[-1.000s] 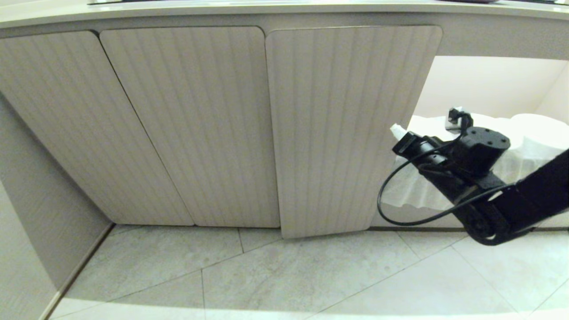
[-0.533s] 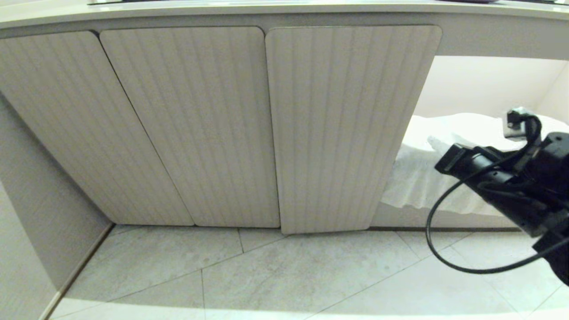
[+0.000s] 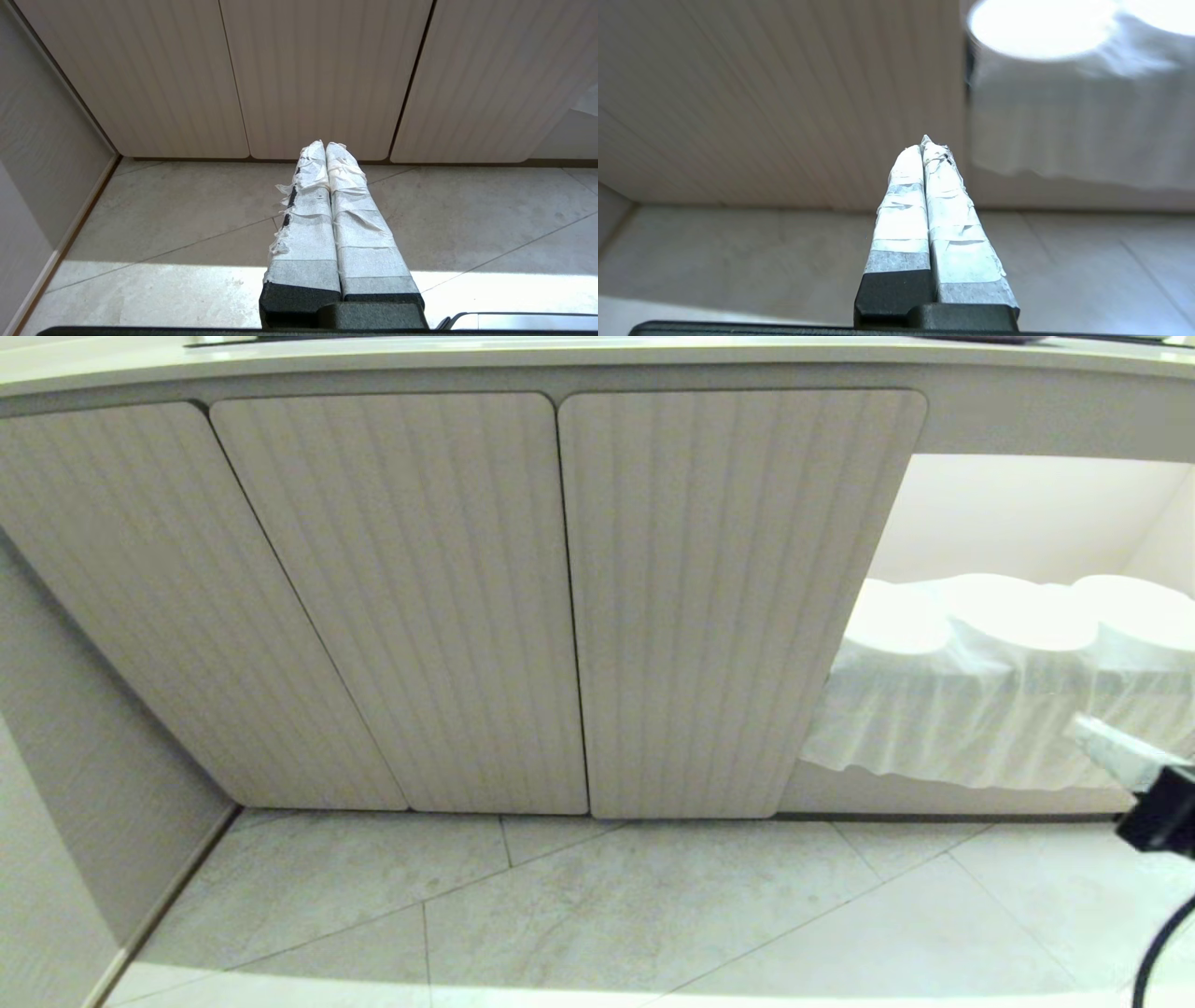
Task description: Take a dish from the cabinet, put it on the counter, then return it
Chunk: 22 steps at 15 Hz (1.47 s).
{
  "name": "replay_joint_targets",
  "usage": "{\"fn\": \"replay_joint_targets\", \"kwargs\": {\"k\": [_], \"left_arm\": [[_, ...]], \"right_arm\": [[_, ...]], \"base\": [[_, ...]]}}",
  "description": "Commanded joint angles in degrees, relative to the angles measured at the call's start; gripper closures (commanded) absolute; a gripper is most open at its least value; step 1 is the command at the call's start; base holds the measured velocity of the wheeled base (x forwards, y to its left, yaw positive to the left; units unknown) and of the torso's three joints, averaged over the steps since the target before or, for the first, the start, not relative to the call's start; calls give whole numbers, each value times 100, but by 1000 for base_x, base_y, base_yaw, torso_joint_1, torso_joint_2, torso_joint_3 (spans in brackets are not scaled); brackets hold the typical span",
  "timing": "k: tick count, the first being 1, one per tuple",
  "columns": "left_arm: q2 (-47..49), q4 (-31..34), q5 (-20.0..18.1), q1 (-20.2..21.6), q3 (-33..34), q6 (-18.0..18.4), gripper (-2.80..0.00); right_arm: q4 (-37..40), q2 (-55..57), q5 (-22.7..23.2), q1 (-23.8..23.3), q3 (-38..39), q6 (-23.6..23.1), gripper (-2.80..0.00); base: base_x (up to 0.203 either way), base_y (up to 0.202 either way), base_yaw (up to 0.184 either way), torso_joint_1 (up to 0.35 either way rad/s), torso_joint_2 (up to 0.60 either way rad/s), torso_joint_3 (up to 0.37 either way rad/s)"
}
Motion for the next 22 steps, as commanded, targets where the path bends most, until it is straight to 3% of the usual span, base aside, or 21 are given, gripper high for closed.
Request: {"fn": "replay_joint_targets", "kwargs": {"k": [1, 5, 8, 11, 14, 17, 22], "left_arm": [[-2, 0, 0, 0, 0, -7, 0], [-2, 0, 0, 0, 0, -7, 0], [-2, 0, 0, 0, 0, -3, 0], [-2, 0, 0, 0, 0, -7, 0], [-2, 0, 0, 0, 0, -5, 0], [-2, 0, 0, 0, 0, -2, 0], [-2, 0, 0, 0, 0, 2, 0]], "right_arm": [[453, -1337, 109, -293, 391, -135, 0], [2181, -3155, 620, -859, 725, -535, 0], [3314, -4157, 744, -1001, 849, -789, 0], [3467, -4575, 683, -1024, 1400, -1386, 0], [3687, -4766, 371, -792, 1420, -1419, 0], [4569, -5458, -194, -607, 1420, -1466, 0], [4727, -6204, -132, -551, 1423, -1433, 0]], "base": [[0, 0, 0, 0, 0, 0], [0, 0, 0, 0, 0, 0], [0, 0, 0, 0, 0, 0], [0, 0, 0, 0, 0, 0], [0, 0, 0, 0, 0, 0], [0, 0, 0, 0, 0, 0], [0, 0, 0, 0, 0, 0]]}}
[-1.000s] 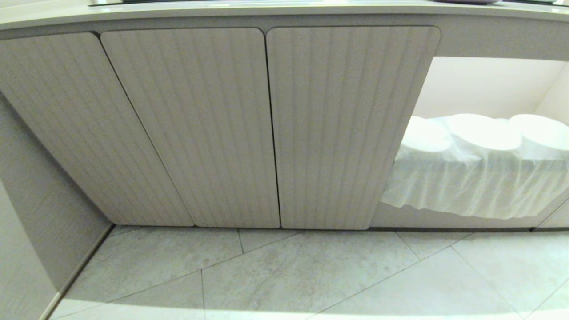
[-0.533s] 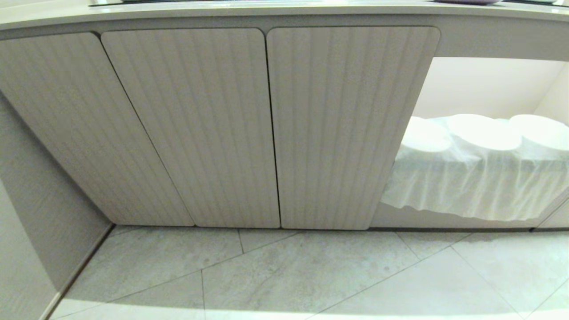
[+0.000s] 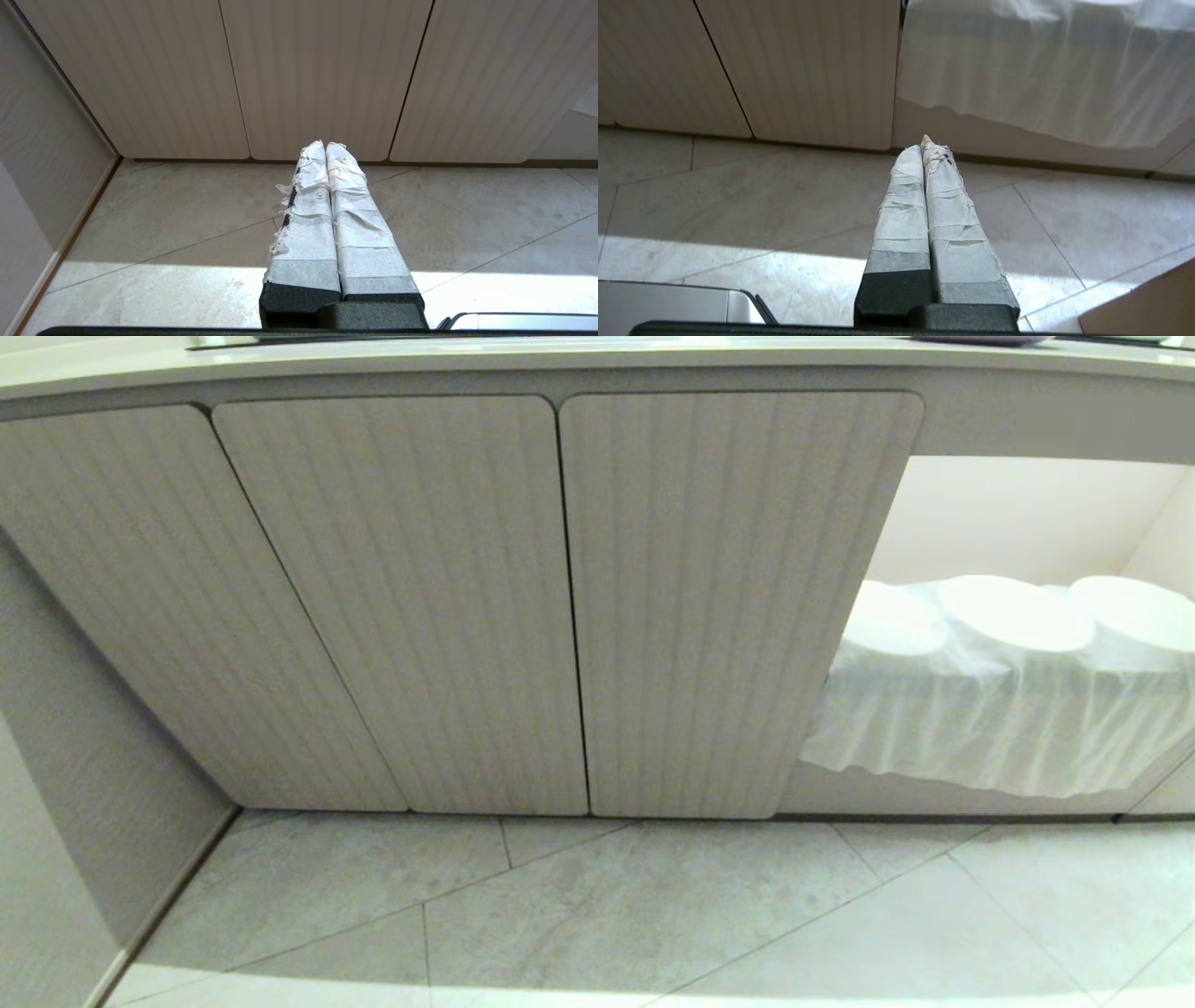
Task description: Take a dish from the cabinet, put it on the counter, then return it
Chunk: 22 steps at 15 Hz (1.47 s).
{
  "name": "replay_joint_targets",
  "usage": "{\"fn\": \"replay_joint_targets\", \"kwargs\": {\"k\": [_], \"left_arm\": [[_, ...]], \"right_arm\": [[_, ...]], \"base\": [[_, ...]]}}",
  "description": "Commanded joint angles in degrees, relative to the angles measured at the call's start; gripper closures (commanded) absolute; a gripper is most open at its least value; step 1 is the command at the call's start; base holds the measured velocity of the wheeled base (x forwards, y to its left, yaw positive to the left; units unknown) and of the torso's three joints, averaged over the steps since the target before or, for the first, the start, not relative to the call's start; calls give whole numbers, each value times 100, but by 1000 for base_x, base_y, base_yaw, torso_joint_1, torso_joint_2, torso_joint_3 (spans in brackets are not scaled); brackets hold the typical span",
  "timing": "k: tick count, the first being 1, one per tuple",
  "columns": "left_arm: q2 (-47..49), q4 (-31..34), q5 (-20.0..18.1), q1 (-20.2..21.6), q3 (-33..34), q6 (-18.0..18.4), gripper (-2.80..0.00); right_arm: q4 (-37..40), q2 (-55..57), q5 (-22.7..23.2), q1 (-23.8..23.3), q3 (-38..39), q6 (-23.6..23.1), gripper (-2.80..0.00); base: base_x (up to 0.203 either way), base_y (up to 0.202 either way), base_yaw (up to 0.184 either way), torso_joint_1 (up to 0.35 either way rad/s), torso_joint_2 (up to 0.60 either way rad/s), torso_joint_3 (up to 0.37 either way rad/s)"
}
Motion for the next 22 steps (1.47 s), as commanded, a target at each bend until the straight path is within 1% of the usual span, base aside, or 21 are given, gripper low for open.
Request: {"fn": "replay_joint_targets", "kwargs": {"k": [1, 22], "left_arm": [[-2, 0, 0, 0, 0, -4, 0], [-2, 0, 0, 0, 0, -9, 0]], "right_arm": [[-10, -194, 12, 4, 5, -28, 0], [-10, -194, 1, 4, 3, 64, 0]], "base": [[0, 0, 0, 0, 0, 0], [0, 0, 0, 0, 0, 0]]}}
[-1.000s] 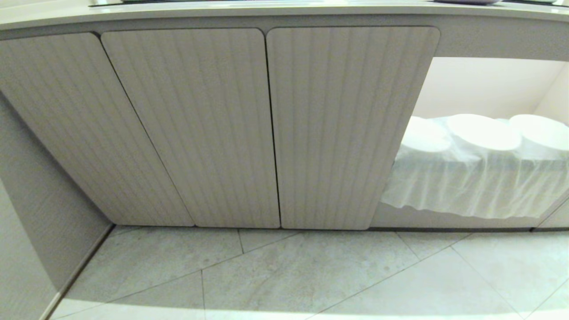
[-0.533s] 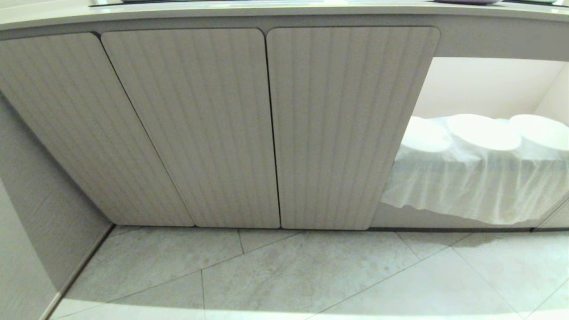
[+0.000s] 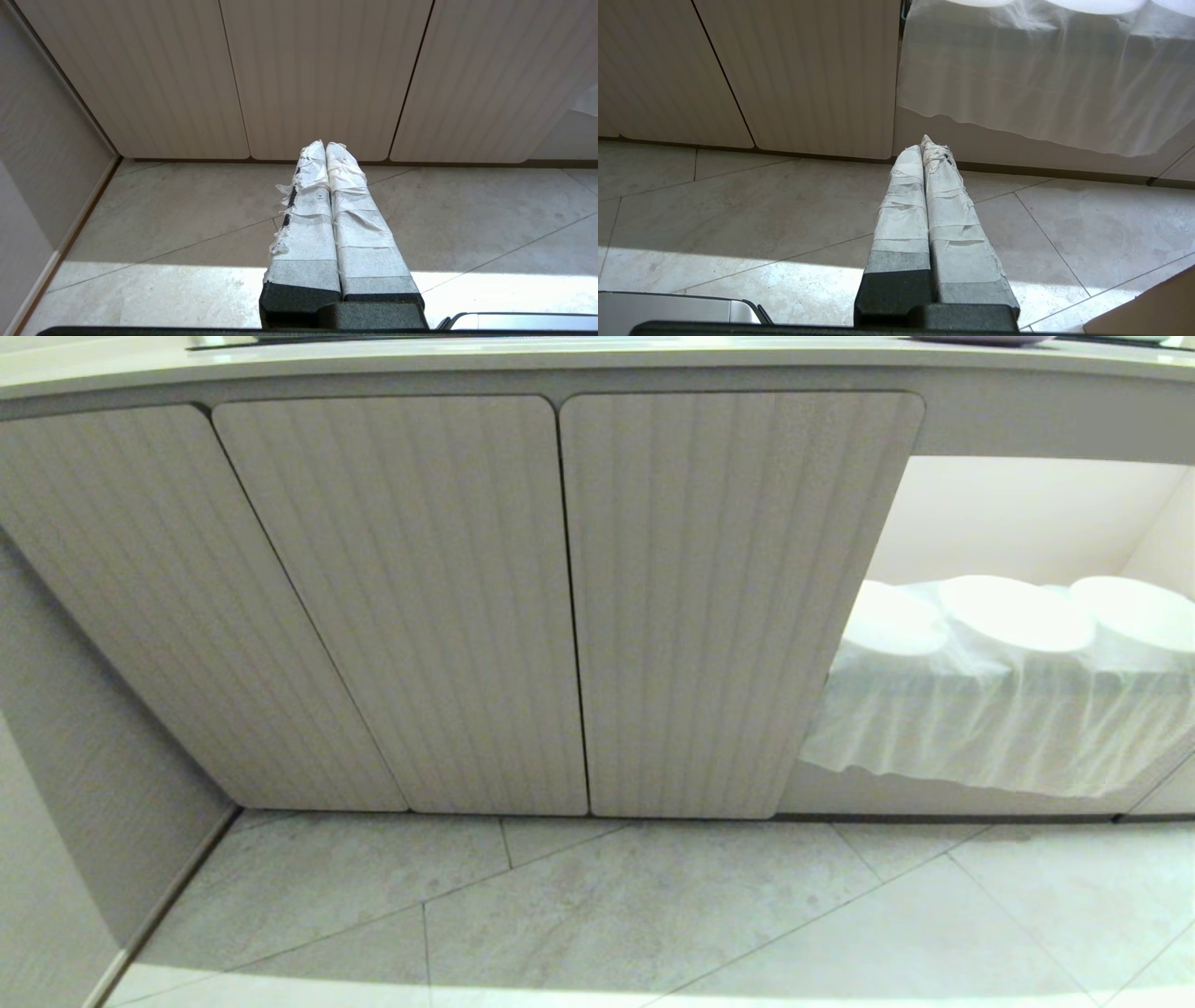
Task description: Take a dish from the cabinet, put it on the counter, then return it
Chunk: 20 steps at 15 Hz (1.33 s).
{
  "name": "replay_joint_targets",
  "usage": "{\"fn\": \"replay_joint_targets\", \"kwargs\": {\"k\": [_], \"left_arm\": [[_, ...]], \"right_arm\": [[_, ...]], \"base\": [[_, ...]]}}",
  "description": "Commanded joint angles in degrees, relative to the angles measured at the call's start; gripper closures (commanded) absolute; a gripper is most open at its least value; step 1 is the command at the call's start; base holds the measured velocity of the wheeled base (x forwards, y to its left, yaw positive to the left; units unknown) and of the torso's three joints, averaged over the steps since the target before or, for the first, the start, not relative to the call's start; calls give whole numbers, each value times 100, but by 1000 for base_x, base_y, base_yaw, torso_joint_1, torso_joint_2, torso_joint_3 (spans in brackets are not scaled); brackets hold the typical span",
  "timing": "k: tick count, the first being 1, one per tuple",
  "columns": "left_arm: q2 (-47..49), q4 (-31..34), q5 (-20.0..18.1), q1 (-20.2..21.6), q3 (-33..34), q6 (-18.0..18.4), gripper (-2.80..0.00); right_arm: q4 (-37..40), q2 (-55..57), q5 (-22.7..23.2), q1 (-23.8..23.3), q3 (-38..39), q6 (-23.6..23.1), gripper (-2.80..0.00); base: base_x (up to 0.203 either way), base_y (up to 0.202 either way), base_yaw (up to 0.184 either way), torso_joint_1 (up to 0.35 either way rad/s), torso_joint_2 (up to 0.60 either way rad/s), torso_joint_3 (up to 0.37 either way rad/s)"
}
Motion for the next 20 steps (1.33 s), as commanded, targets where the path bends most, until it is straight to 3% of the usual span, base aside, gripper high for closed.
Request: {"fn": "replay_joint_targets", "kwargs": {"k": [1, 20], "left_arm": [[-2, 0, 0, 0, 0, -6, 0], [-2, 0, 0, 0, 0, -5, 0]], "right_arm": [[-5, 10, -3, 1, 1, 47, 0], [-13, 10, -129, 1, 7, 315, 0]], "base": [[0, 0, 0, 0, 0, 0], [0, 0, 0, 0, 0, 0]]}}
